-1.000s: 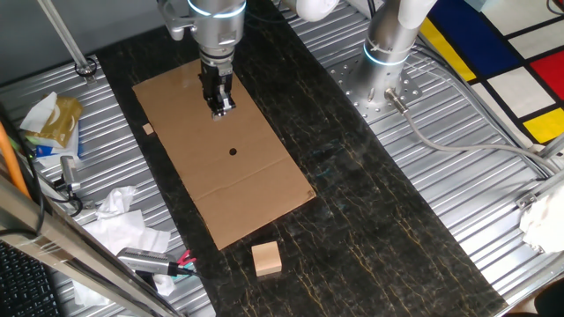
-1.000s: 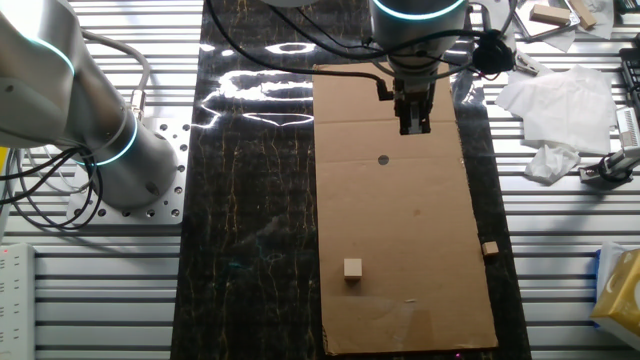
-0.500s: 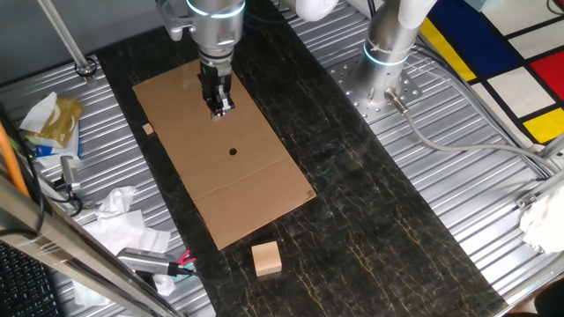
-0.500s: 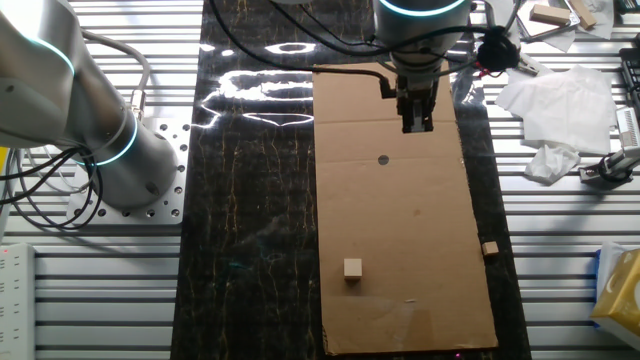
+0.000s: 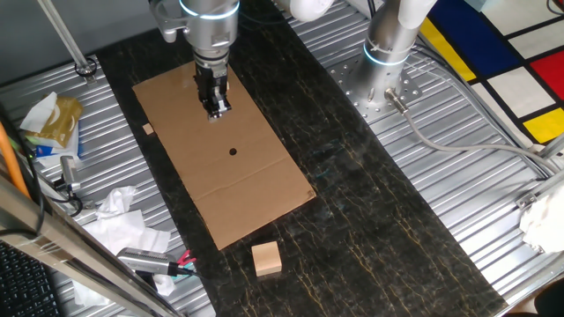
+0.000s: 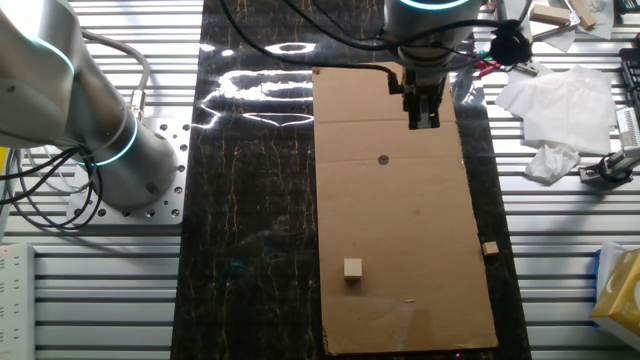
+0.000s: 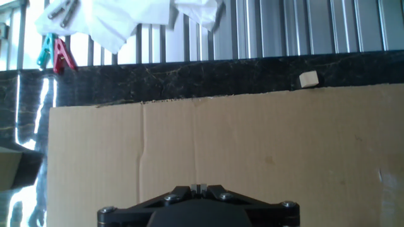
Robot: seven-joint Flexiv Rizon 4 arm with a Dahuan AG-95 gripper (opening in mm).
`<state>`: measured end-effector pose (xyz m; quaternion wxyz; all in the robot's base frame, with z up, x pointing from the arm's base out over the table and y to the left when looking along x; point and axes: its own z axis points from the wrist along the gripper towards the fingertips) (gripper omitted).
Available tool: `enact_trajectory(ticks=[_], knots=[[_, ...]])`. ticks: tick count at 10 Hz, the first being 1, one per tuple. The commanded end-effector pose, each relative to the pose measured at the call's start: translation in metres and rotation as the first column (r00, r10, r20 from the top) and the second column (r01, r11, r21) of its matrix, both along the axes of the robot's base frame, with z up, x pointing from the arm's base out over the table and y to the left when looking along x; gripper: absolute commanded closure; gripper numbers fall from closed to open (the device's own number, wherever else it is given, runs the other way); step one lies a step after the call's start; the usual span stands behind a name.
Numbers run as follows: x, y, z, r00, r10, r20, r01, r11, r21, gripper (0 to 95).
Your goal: Grab the block and place it at the designated location
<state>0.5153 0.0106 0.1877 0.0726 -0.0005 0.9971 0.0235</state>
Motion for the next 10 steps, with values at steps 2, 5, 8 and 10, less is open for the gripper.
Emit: enact_trajectory(ticks=[2,5,8,10], knots=[[0.0015,0.0011,0.0014,1.000,0.000,-0.003,0.000,1.000,-0.002,95.0],[0.0017,0.0012,0.0017,1.000,-0.004,0.003,0.004,1.000,0.000,95.0],[0.0015,0.0012,0.0024,1.000,0.006,0.006,-0.006,1.000,0.003,95.0],[0.0016,0.0013,0.0026,1.000,0.002,0.011,-0.002,1.000,0.003,95.0]])
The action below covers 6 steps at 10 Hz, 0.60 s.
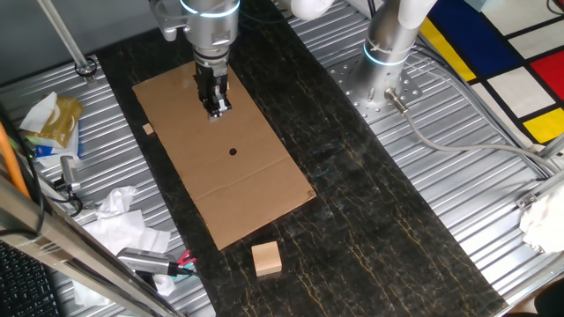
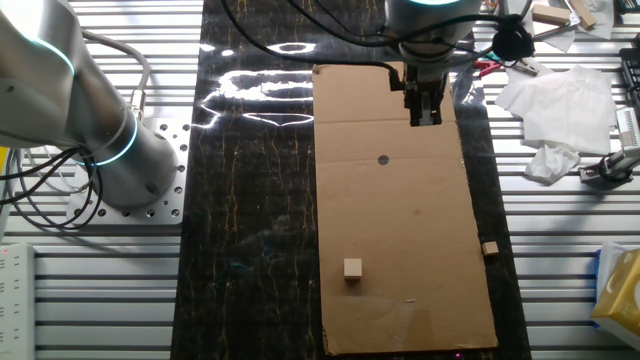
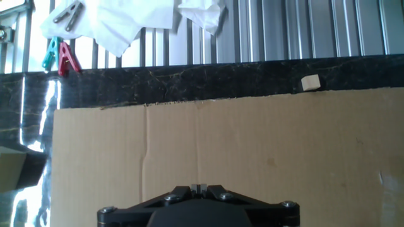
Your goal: Grab the block and place it at the designated location
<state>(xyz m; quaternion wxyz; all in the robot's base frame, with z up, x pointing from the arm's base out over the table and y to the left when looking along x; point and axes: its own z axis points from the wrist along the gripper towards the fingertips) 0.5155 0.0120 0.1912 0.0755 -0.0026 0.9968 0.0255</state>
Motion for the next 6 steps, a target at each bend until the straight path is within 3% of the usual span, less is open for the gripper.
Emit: enact_trajectory(ticks=[1,6], knots=[[0.0013,-0.0003,-0.0006,1.000,-0.002,0.005,0.002,1.000,-0.002,95.0],[0.0010,0.0001,0.0014,1.000,0.001,0.003,-0.001,1.000,-0.003,95.0]])
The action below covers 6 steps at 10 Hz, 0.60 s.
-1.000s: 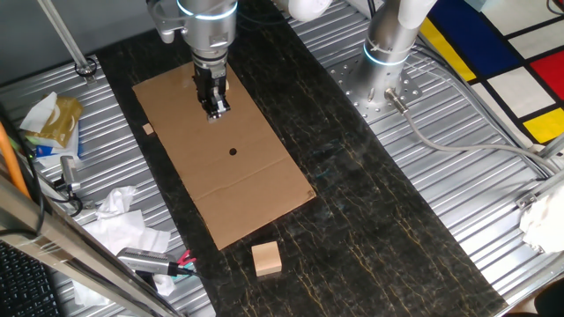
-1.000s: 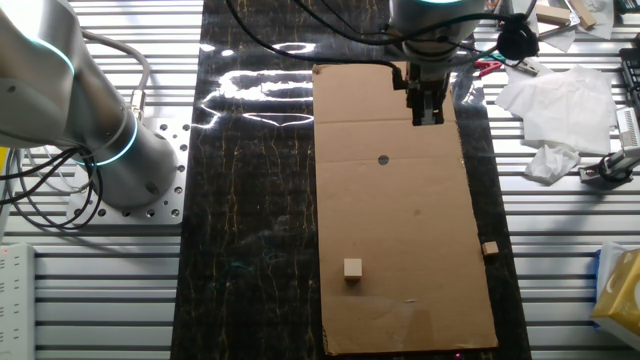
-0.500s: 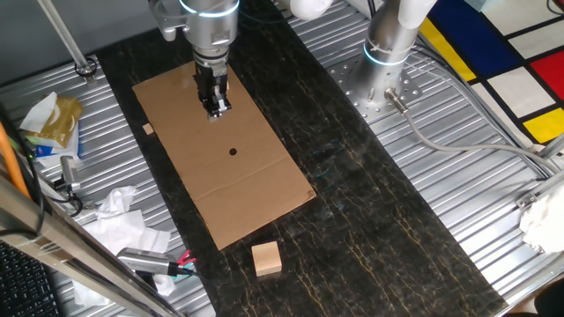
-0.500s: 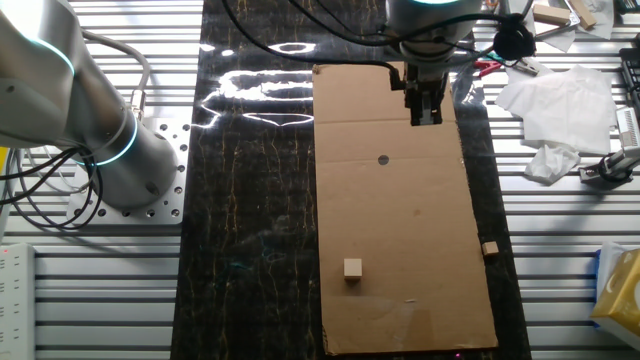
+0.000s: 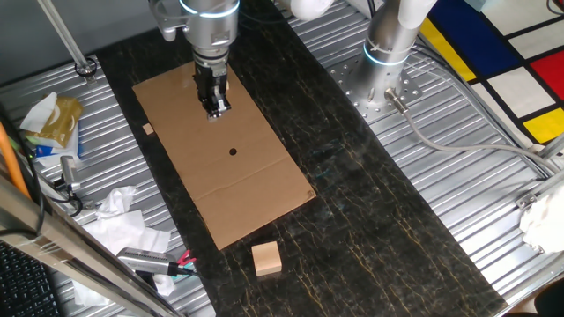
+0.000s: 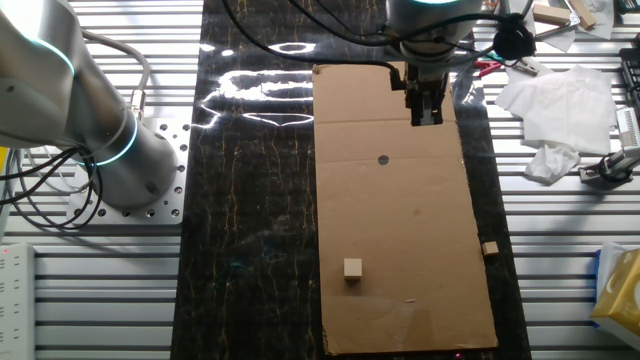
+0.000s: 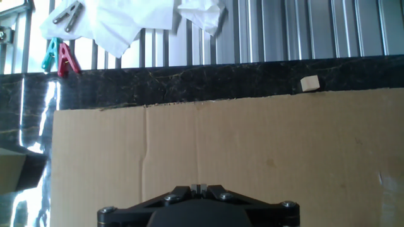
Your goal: Grab the block and place it at the designated location
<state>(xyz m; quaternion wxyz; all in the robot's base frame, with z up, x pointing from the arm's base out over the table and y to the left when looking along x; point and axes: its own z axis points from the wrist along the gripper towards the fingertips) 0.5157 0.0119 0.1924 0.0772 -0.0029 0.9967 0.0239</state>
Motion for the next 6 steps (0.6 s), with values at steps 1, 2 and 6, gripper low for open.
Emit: enact_trajectory(ticks=[1,2,6], knots=[[0.0010,0.0005,0.0005,1.000,0.002,-0.003,-0.002,1.000,-0.001,95.0],[0.0010,0.0004,0.0005,1.000,0.002,-0.004,-0.002,1.000,-0.001,95.0],[-0.0036,-0.0050,0.0100,0.999,0.048,-0.020,-0.048,0.998,-0.038,95.0]])
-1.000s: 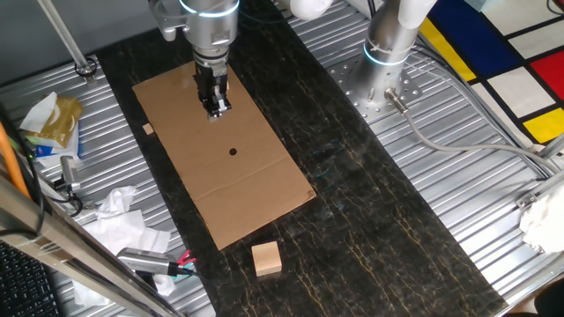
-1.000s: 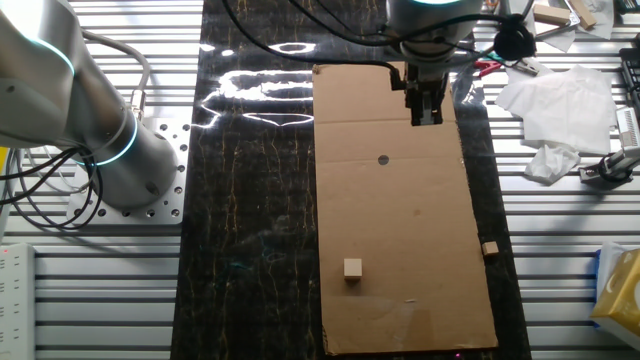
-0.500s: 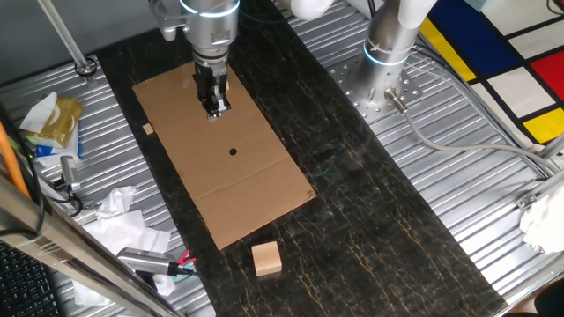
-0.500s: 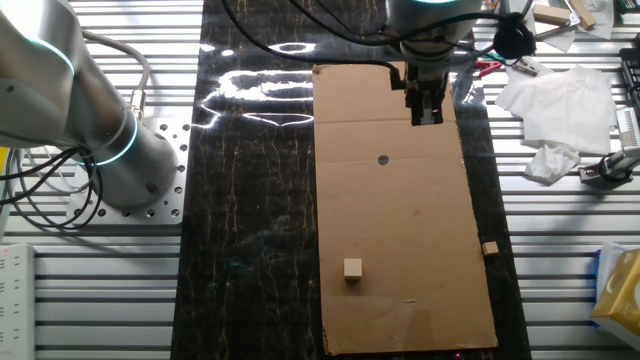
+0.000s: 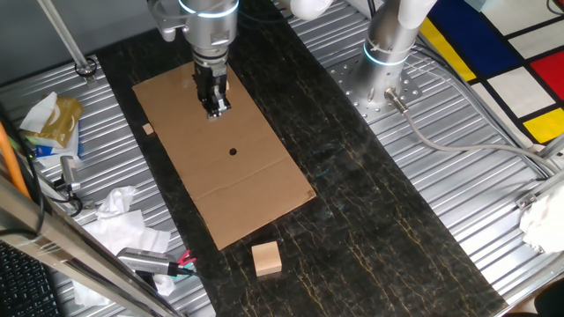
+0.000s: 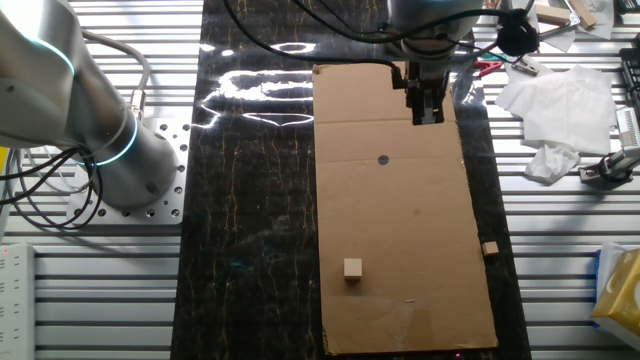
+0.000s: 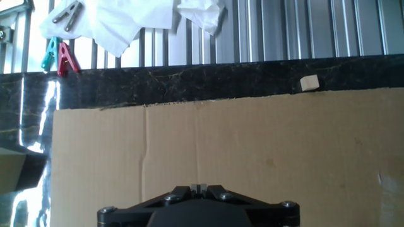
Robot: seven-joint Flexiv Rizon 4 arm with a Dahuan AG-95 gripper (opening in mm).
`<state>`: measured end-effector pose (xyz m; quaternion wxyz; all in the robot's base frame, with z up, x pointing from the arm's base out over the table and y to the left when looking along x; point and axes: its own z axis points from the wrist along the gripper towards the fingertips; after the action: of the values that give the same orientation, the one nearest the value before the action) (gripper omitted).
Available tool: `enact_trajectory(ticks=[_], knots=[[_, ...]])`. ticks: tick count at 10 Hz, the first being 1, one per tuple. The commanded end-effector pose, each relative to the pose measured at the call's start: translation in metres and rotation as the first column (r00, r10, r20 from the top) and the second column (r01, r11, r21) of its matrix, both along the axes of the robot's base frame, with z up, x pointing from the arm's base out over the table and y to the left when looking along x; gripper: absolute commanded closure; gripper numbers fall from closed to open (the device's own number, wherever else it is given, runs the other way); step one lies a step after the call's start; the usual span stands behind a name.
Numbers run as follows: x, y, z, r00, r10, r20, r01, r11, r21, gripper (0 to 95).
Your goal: Grab the block and place it at the designated location
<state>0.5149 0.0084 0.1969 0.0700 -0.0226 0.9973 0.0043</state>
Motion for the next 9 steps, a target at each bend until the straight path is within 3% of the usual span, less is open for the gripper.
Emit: enact_trajectory(ticks=[1,3,9], knots=[[-0.0019,-0.0008,0.0062,1.000,0.010,-0.005,-0.010,1.000,0.003,95.0],[0.0028,0.0012,0.0079,1.000,0.002,-0.012,-0.002,1.000,0.001,95.0],[0.0030,0.0012,0.0081,1.000,-0.023,-0.008,0.023,1.000,0.004,95.0]])
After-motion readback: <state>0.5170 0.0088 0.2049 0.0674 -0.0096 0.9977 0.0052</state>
